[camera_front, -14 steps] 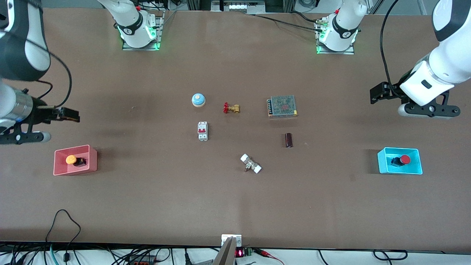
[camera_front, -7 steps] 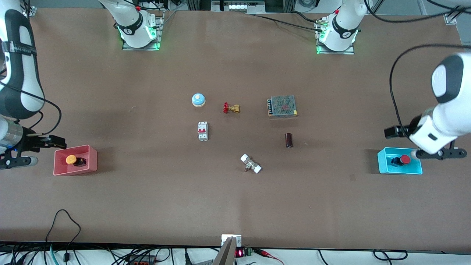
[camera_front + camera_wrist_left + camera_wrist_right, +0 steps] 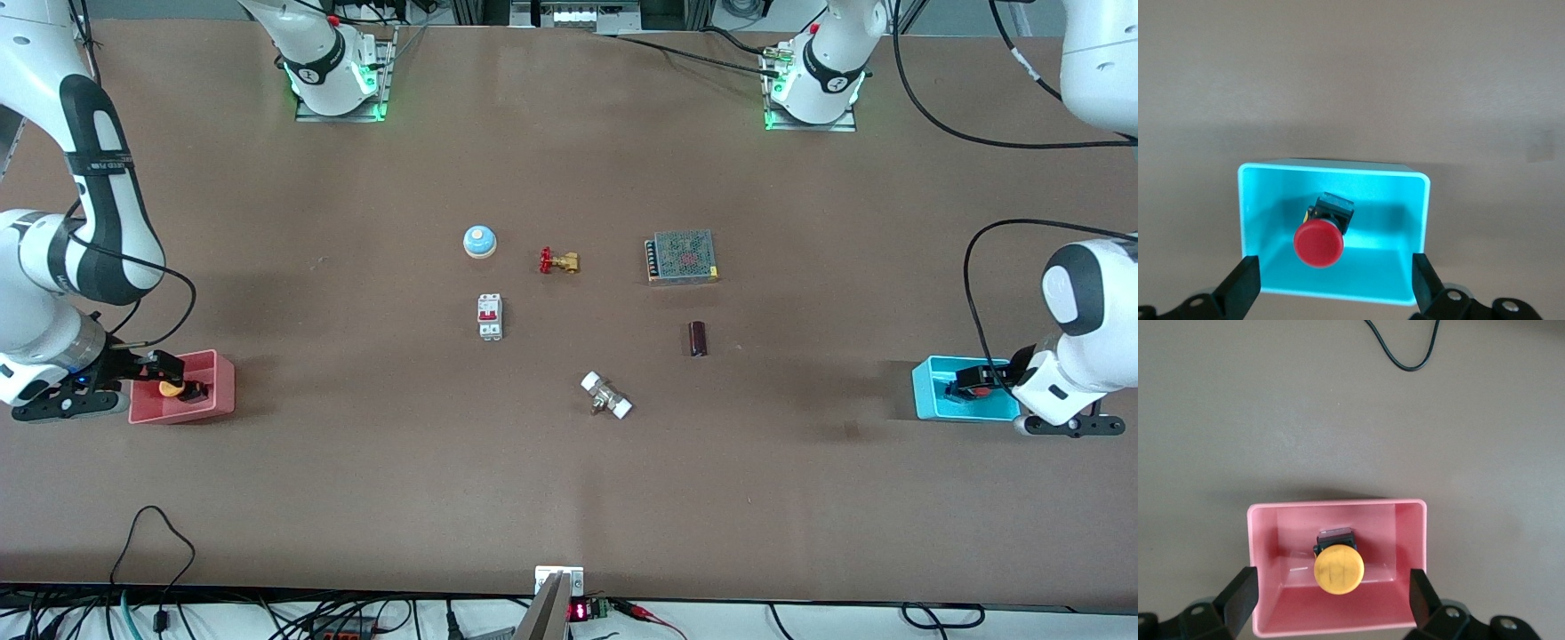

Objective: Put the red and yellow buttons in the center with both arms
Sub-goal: 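Lower the right gripper onto the yellow button while the left gripper grasps the red button, then lift the red button with the left gripper toward the table center, then carry the yellow button with the right gripper while the left gripper lowers the red button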

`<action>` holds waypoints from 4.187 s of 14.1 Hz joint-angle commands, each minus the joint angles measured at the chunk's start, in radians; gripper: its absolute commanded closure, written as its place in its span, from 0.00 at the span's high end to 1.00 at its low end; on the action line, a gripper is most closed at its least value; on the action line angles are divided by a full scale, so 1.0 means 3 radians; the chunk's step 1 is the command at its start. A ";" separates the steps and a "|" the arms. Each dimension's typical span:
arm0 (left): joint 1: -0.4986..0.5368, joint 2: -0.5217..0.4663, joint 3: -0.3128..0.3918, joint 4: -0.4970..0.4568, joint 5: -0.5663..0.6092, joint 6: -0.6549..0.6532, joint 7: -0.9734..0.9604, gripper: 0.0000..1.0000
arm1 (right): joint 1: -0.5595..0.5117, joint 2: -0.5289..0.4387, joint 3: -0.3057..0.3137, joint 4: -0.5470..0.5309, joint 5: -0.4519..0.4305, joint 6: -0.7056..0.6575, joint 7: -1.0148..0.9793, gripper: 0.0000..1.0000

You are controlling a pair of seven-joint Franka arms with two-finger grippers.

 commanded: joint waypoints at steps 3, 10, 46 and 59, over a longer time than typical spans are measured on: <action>0.0074 0.0051 -0.0037 -0.0280 0.0049 0.0548 0.0126 1.00 | -0.0101 -0.0012 0.0049 -0.0306 -0.0038 0.0433 -0.0141 1.00; 0.0182 0.0266 -0.0037 -0.0403 0.0049 0.1004 0.0243 0.87 | -0.0157 0.0187 0.0054 -0.0317 -0.0033 0.0761 -0.0315 1.00; -0.0769 -0.0271 -0.0691 -0.1702 0.0064 0.1619 -0.1551 0.34 | -0.0254 -0.0164 0.0192 -0.0286 -0.0003 0.0042 -0.0765 0.27; -0.0769 -0.0281 -0.0691 -0.1702 0.0064 0.1624 -0.1551 0.40 | 0.0461 -0.0754 0.0801 -0.0581 0.0263 -0.0499 0.1243 0.27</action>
